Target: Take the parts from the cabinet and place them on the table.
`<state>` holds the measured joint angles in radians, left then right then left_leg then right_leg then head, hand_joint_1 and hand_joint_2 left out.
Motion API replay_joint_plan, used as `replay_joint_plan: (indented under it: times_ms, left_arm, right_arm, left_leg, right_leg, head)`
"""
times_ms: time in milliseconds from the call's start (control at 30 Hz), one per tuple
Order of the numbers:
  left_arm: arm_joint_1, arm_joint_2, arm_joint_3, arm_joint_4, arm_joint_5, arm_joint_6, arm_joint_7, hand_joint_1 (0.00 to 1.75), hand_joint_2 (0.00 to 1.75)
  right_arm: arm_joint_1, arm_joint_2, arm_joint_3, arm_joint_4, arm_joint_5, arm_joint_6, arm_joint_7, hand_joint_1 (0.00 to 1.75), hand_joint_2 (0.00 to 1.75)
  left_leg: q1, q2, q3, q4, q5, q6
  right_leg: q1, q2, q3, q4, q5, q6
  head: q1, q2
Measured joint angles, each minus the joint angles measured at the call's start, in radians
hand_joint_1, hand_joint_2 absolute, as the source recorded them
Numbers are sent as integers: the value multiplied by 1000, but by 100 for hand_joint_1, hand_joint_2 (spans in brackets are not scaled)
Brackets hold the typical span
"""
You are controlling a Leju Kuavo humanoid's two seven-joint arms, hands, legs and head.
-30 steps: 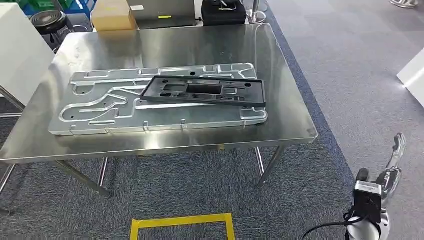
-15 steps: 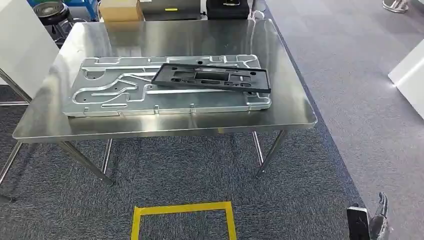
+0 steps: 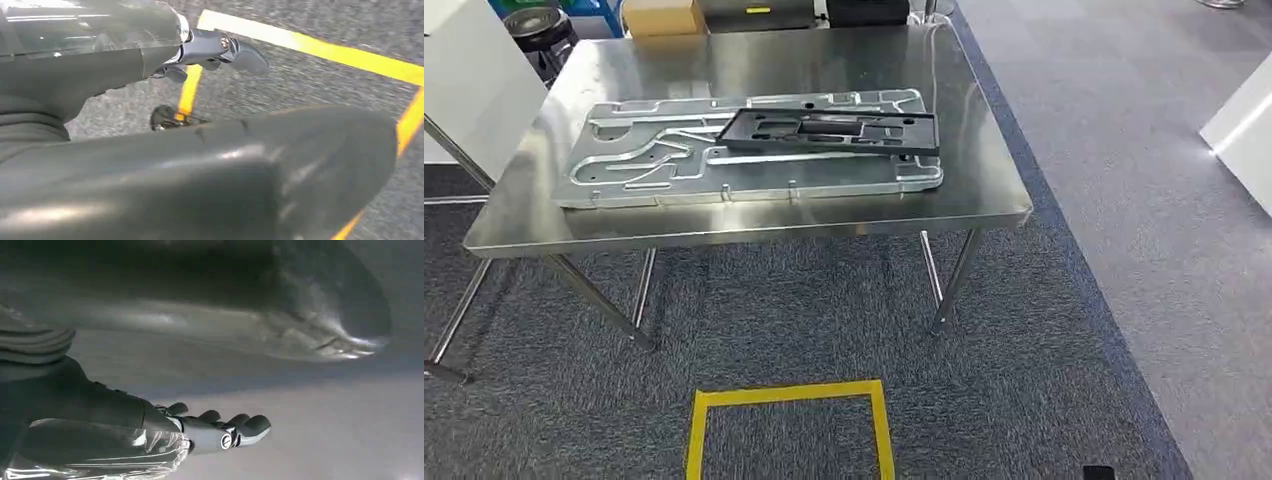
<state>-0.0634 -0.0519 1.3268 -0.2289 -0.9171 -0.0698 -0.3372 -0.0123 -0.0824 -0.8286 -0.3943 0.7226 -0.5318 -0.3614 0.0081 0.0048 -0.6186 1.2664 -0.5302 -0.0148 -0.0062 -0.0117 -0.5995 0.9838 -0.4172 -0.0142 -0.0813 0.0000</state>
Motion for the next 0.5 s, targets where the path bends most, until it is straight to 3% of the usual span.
replay_joint_plan:
  times_ms: [33,67,100,133,167,233,267,333,367,400,433,467,500]
  left_arm:
    - [-1,-2,0,0,-1,0,3,0,0]
    - [-3,-4,0,0,-3,0,4,0,0]
    - [-8,-6,0,0,-9,-1,6,0,0]
    - [-9,-8,0,0,-14,-2,7,0,0]
    - [-9,-10,0,1,-15,-5,7,0,0]
    - [-5,-14,0,1,-16,-5,10,0,0]
    - [-8,-19,0,2,-18,-5,10,0,0]
    - [-9,-19,-1,2,-24,-9,11,0,0]
    - [-8,-19,-1,2,-27,-12,13,0,0]
    - [-9,-19,-2,2,-33,-17,16,0,0]
    - [-9,-19,-2,2,-35,-20,17,0,0]
    - [-10,-19,-3,2,-38,-24,20,0,0]
    - [-10,-19,-4,2,-43,-26,23,0,0]
  right_arm:
    - [0,9,0,26,19,14,56,0,0]
    - [-2,18,0,48,32,40,113,0,0]
    - [-3,24,0,68,39,77,183,0,0]
    - [-3,34,0,86,43,114,241,0,0]
    - [-4,39,0,101,46,132,268,0,0]
    - [-4,48,0,123,48,145,287,0,0]
    - [-4,51,0,132,48,146,293,0,0]
    - [-5,54,0,144,48,191,339,0,0]
    - [-7,55,0,149,48,228,378,0,0]
    - [-9,59,-1,156,48,283,432,0,0]
    - [-11,63,-1,160,49,318,461,0,0]
    - [-14,73,-1,165,53,356,490,0,0]
    - [-16,81,-1,168,55,384,508,0,0]
  left_leg:
    - [0,0,60,-76,32,2]
    - [0,-1,132,-174,28,6]
    - [-5,-2,192,-271,-19,10]
    - [-6,-4,199,-295,-27,22]
    - [-8,-4,190,-295,-21,24]
    - [-8,-2,176,-294,-3,43]
    - [-4,6,163,-297,12,52]
    - [-6,8,131,-297,37,66]
    - [-7,8,116,-297,49,65]
    - [-8,8,100,-296,61,65]
    - [-9,8,83,-293,73,64]
    - [-9,8,65,-289,87,62]
    - [-9,8,46,-284,97,59]
  right_leg:
    - [0,1,-18,7,8,3]
    - [0,2,-31,15,16,7]
    - [5,3,-40,21,23,14]
    - [5,1,-40,21,32,19]
    - [3,1,-39,19,42,24]
    - [2,3,-46,13,63,37]
    - [-4,11,-58,25,42,43]
    - [-6,11,-88,124,-99,53]
    - [-7,11,-100,200,-162,57]
    - [-7,11,-107,268,-195,60]
    - [-7,11,-105,317,-191,61]
    - [-7,11,-86,334,-151,60]
    - [-7,11,-57,317,-106,58]
  head:
    - [0,0]
    - [0,0]
    - [0,0]
    - [0,0]
    - [0,0]
    - [0,0]
    - [0,0]
    - [0,0]
    - [0,0]
    - [0,0]
    - [0,0]
    - [0,0]
    - [0,0]
